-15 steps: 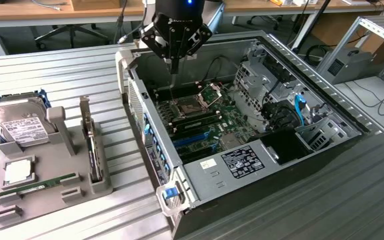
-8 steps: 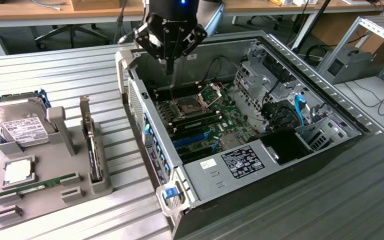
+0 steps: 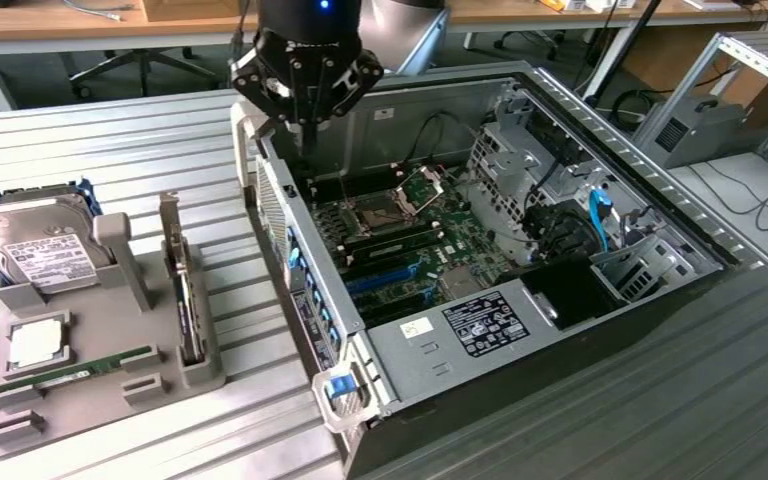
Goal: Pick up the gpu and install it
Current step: 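Reach for the gpu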
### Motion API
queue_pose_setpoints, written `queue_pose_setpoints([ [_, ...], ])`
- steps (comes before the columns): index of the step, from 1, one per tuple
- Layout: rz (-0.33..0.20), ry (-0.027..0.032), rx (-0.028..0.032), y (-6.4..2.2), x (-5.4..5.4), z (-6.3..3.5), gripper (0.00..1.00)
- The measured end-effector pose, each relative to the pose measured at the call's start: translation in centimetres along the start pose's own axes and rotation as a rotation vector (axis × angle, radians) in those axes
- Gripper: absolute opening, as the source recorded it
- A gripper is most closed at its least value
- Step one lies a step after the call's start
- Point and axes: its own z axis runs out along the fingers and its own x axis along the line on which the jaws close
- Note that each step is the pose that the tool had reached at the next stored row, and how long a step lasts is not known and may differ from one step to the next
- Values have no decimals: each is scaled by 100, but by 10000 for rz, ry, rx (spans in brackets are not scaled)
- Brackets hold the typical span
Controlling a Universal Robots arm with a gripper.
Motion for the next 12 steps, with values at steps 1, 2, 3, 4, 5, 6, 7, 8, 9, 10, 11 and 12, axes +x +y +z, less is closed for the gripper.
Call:
queue_pose_setpoints([
  [1, 3, 0, 0, -4, 53, -2, 11],
  [2, 5, 0, 0, -7, 100, -3, 11],
  [3, 5, 0, 1, -9, 120, -4, 11],
  [4, 5, 1, 1, -11, 142, -5, 11],
  [5, 6, 0, 0, -13, 177, -5, 11],
  [6, 7, 1, 1, -15, 196, -6, 11],
  [7, 9, 0, 0, -16, 217, -6, 11],
  [8, 10, 0, 1, -18, 240, -7, 11],
  [9, 12, -1, 1, -19, 257, -7, 11],
  [10, 13, -1, 0, -21, 276, -8, 11],
  [11, 14, -1, 0, -22, 295, -8, 11],
  [12, 15, 0, 1, -23, 312, -9, 11],
])
